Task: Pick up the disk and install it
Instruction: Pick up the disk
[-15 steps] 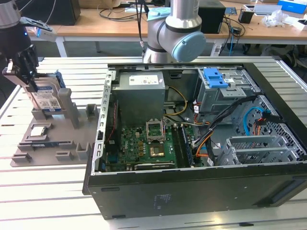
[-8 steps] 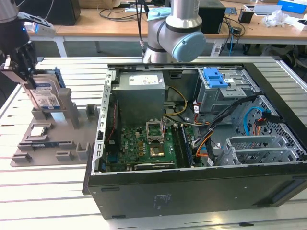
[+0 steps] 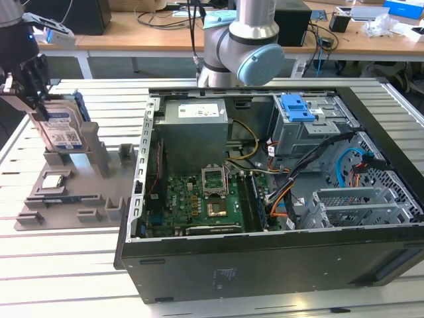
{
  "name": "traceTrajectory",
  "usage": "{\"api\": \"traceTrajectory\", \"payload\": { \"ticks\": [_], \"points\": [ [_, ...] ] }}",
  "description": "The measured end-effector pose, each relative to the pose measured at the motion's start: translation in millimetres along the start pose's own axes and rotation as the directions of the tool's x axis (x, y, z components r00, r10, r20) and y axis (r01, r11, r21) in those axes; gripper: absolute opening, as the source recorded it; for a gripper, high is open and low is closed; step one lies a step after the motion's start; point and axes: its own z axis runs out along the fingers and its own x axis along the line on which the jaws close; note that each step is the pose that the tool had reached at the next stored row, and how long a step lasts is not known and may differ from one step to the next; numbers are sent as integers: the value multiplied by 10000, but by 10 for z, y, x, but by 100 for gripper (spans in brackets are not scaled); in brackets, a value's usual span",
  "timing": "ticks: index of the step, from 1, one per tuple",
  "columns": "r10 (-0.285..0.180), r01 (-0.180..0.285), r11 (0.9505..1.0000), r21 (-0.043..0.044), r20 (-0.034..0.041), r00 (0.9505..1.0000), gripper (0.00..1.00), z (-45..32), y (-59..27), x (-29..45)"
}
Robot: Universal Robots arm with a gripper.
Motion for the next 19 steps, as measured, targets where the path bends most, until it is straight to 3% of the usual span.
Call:
{"api": "traceTrajectory", "payload": {
  "ticks": [19],
  "points": [
    [0,0,10000,0,1,10000,37,-154,6,-2]
  ]
}}
